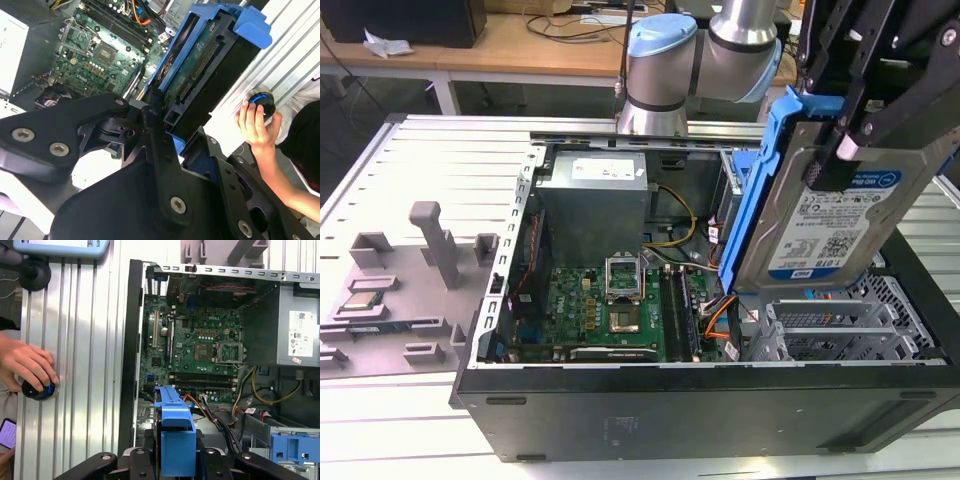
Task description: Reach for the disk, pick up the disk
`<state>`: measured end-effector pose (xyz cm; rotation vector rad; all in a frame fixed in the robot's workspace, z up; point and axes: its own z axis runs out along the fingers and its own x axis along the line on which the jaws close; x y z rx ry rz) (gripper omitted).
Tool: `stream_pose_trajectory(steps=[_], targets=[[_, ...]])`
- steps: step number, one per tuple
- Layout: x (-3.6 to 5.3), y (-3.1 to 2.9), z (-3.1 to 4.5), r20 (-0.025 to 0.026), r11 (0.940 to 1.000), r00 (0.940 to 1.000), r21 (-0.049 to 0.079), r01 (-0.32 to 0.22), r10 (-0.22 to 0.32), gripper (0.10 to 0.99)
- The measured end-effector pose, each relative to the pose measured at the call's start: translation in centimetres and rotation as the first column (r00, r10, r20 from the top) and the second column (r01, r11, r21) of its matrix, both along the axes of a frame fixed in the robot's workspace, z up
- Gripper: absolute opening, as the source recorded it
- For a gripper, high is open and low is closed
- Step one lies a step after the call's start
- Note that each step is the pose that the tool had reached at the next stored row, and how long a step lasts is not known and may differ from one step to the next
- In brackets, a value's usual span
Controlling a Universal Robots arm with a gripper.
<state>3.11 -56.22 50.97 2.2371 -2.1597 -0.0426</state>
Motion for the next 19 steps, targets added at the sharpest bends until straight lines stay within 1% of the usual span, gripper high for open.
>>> stream_pose_trajectory(steps=[2, 4, 5, 6, 7, 10, 12, 14, 17, 18, 19], targets=[[0.0, -0.45, -0.03, 0.0, 1.0, 1.0, 0.0, 0.0, 0.0, 0.369], [0.0, -1.22, -0.07, 0.0, 1.0, 1.0, 0.0, 0.0, 0.0, 0.369], [0.0, -1.5, -0.1, 0.0, 1.0, 1.0, 0.0, 0.0, 0.0, 0.369], [-0.01, -1.66, -0.12, 0.0, 1.0, 1.0, 0.0, 0.0, 0.0, 0.369], [-0.01, -1.76, -0.14, 0.0, 1.0, 1.0, 0.009, 0.001, -0.001, 0.369], [0.0, -1.8, -0.15, -0.0002, 0.9986, 1.0, 0.052, 0.008, -0.008, 0.369], [0.0, -1.81, -0.31, -0.0003, 0.9976, 0.9997, 0.065, 0.023, -0.023, 0.369], [0.13, -1.82, -0.83, -0.0005, 0.9968, 0.9989, 0.066, 0.047, -0.047, 0.369], [1.01, -1.82, -1.06, -0.0017, 0.9968, 0.9988, 0.064, 0.048, -0.048, 0.369], [1.62, -1.82, -1.12, -0.0023, 0.9968, 0.9989, 0.064, 0.048, -0.048, 0.369], [2.63, -1.82, -1.15, -0.0031, 0.9968, 0.9988, 0.063, 0.048, -0.048, 0.369]])
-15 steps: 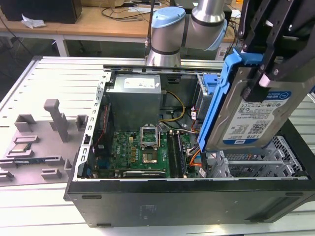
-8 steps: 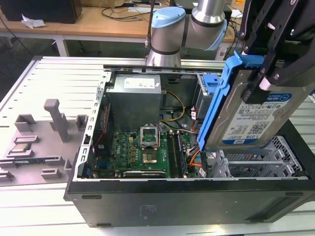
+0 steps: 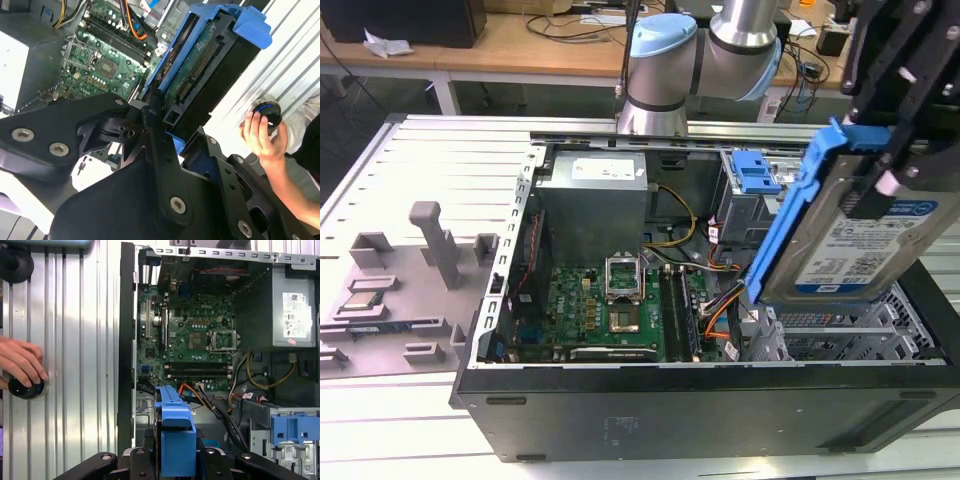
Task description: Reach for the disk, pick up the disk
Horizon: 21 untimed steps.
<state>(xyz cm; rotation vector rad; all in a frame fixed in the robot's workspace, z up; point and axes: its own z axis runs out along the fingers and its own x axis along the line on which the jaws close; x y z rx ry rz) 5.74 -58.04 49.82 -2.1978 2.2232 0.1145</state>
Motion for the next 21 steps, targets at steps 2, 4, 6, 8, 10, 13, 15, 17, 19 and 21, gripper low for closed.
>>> stream_pose_trajectory(steps=[2, 4, 6, 8, 10, 13, 15, 17, 19, 21], targets=[[0.79, 0.0, -0.01, -0.0004, 1.0, 1.0, -0.001, 0.0, 0.0, 0.369], [1.5, 0.0, -0.06, -0.001, 1.0, 1.0, -0.001, 0.0, 0.0, 0.369], [2.27, 0.0, -0.21, -0.0029, 1.0, 1.0, -0.002, 0.0, 0.0, 0.369], [2.91, 0.0, -0.35, -0.0043, 1.0, 1.0, -0.001, 0.0, 0.0, 0.369], [3.26, 0.0, -0.42, -0.0048, 1.0, 1.0, -0.001, 0.0, 0.0, 0.369], [3.7, 0.0, -0.48, -0.0054, 1.0, 1.0, -0.001, 0.0, 0.0, 0.369], [3.98, 0.0, -0.53, -0.0058, 1.0, 1.0, -0.001, 0.0, 0.0, 0.369], [4.31, 0.0, -0.58, -0.0063, 1.0, 1.0, -0.001, 0.0, 0.0, 0.369], [4.67, 0.0, -0.67, -0.0071, 1.0, 1.0, -0.001, 0.0, 0.0, 0.369], [5.12, 0.0, -0.86, -0.0085, 1.0, 1.0, -0.002, 0.0, 0.0, 0.369]])
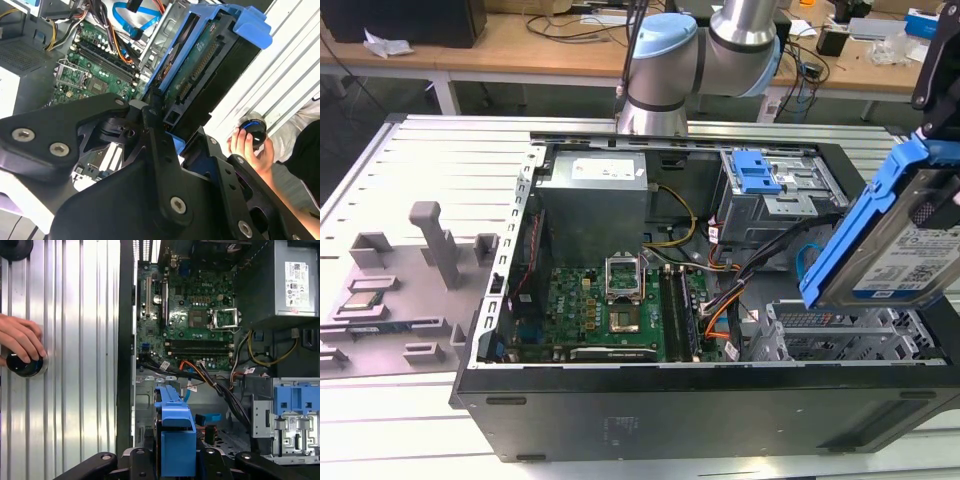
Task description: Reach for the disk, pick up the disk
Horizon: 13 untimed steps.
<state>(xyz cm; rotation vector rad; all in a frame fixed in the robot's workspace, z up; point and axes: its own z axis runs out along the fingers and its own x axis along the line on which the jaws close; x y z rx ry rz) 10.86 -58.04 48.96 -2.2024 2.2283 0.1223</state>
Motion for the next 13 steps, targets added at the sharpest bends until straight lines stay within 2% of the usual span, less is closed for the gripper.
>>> stream_pose_trajectory(steps=[5, 13], targets=[[0.61, 0.0, -0.32, -0.0018, 1.0, 1.0, 0.0, 0.0, 0.0, 0.369], [0.97, 0.0, -1.44, -0.0056, 1.0, 1.0, 0.0, 0.0, 0.0, 0.369]])
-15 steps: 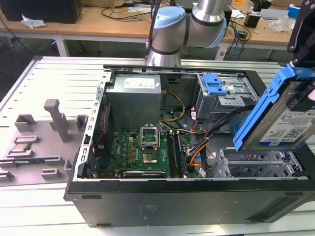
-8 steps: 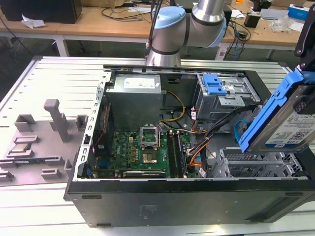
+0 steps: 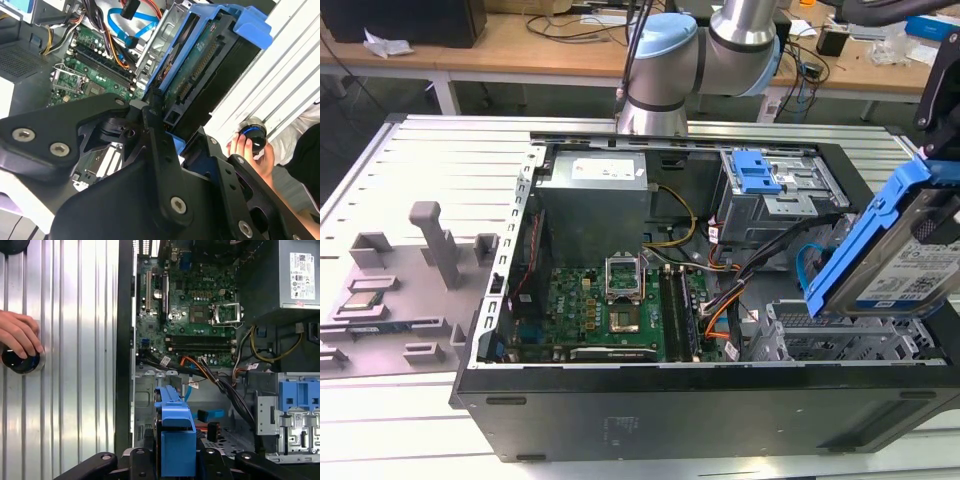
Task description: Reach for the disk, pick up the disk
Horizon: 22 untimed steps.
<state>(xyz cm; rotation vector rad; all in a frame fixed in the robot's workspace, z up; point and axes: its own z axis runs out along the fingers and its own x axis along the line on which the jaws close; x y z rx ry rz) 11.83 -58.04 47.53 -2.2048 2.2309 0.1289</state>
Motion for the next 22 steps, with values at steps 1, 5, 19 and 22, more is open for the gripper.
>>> stream_pose_trajectory(steps=[1, 5, 19, 22], targets=[[0.09, 0.0, -0.13, -0.0005, 1.0, 1.0, 0.0, 0.0, 0.0, 0.369], [0.51, 0.11, -0.48, -0.0026, 1.0, 1.0, 0.0, 0.0, 0.0, 0.369], [-0.84, 1.25, -2.13, -0.003, 1.0, 1.0, 0.0, 0.0, 0.0, 0.369], [-0.85, 1.26, -2.13, -0.003, 1.0, 1.0, 0.0, 0.0, 0.0, 0.369]])
